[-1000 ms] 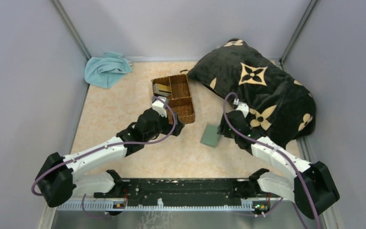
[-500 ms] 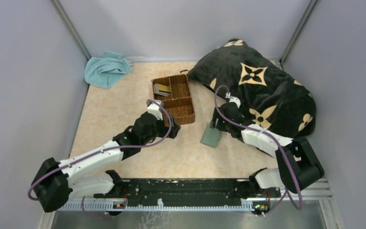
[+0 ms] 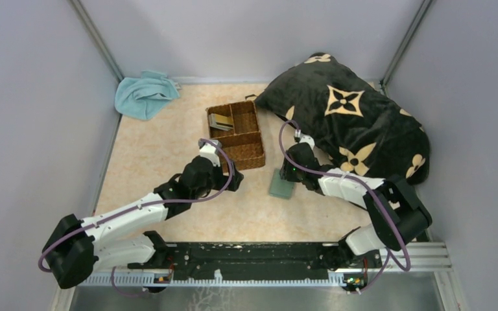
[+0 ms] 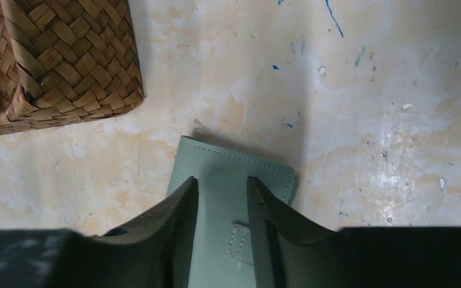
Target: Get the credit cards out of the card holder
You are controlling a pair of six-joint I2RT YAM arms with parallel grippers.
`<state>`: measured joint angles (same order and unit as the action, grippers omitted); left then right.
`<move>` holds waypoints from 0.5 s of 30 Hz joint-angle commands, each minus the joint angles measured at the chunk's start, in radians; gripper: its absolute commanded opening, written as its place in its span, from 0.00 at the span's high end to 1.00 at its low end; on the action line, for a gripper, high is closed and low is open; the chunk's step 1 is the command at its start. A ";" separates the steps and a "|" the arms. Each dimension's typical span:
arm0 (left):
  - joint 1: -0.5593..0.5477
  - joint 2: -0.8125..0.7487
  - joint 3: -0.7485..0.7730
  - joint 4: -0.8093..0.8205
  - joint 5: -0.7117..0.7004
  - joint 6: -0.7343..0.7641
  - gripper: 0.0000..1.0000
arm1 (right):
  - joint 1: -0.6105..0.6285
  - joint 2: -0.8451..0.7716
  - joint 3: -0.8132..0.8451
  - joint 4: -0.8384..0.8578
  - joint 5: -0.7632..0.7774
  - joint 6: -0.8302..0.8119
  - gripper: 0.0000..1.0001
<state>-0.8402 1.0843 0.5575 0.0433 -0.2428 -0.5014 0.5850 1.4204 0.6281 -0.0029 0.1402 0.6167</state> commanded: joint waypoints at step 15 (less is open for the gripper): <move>-0.003 -0.104 -0.004 -0.065 -0.041 -0.109 0.06 | -0.005 -0.015 0.115 -0.030 -0.002 -0.021 1.00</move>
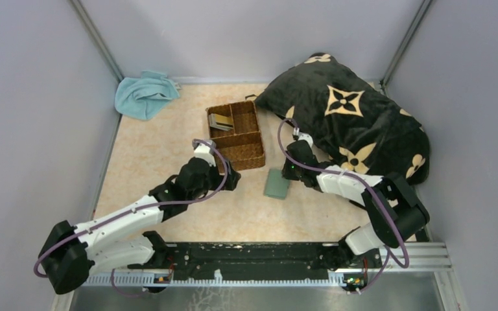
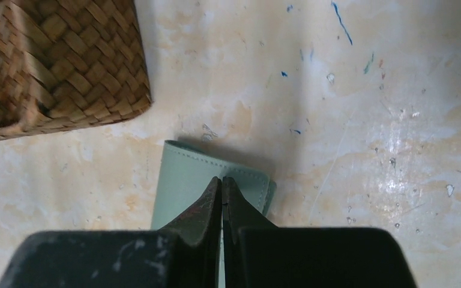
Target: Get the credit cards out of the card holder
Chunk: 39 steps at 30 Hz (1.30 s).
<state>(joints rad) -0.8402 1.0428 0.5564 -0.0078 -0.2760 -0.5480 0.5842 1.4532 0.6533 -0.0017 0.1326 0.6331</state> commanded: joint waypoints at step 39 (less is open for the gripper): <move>-0.003 -0.103 -0.037 0.009 0.031 -0.080 0.07 | -0.105 -0.297 0.038 -0.118 0.085 -0.166 0.76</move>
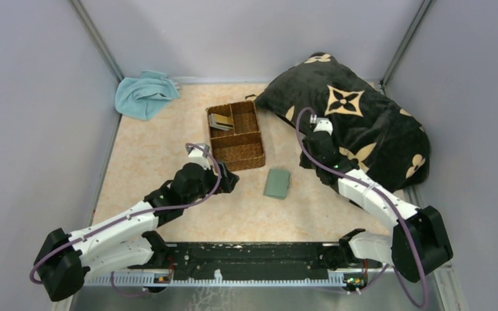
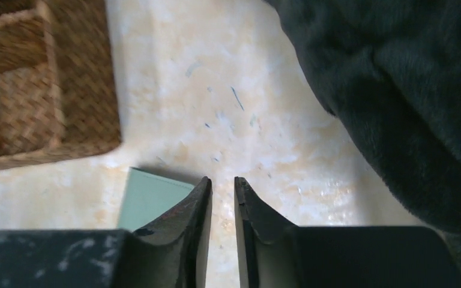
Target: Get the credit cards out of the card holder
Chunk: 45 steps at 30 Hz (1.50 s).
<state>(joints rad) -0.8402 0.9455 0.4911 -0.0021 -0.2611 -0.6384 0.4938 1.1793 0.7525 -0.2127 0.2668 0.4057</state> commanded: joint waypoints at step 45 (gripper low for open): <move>-0.003 0.121 0.044 0.129 0.084 0.038 0.09 | 0.250 -0.038 0.092 -0.040 0.295 -0.209 1.00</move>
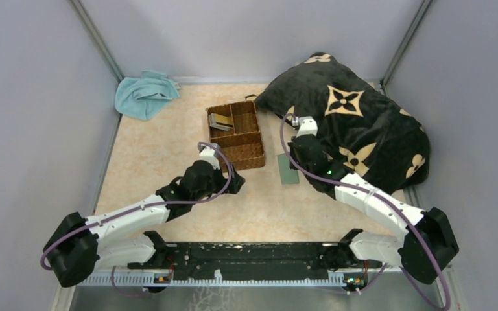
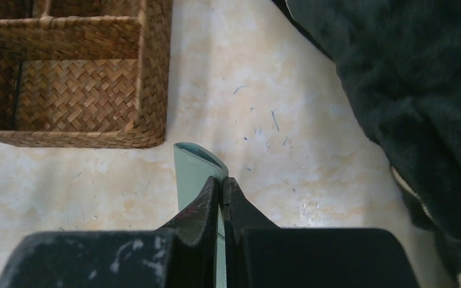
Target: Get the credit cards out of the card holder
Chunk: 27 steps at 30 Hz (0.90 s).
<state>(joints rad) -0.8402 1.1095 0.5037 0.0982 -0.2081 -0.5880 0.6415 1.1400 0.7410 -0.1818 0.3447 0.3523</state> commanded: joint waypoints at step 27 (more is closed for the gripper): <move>-0.003 0.119 0.151 -0.010 0.075 0.062 0.08 | 0.361 0.829 0.396 -0.357 1.152 0.175 0.89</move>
<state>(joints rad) -0.8402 1.2011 0.5705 -0.0051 -0.1585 -0.5388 0.9459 1.9816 1.0828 -0.4545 1.3220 0.3923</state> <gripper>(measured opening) 0.918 0.046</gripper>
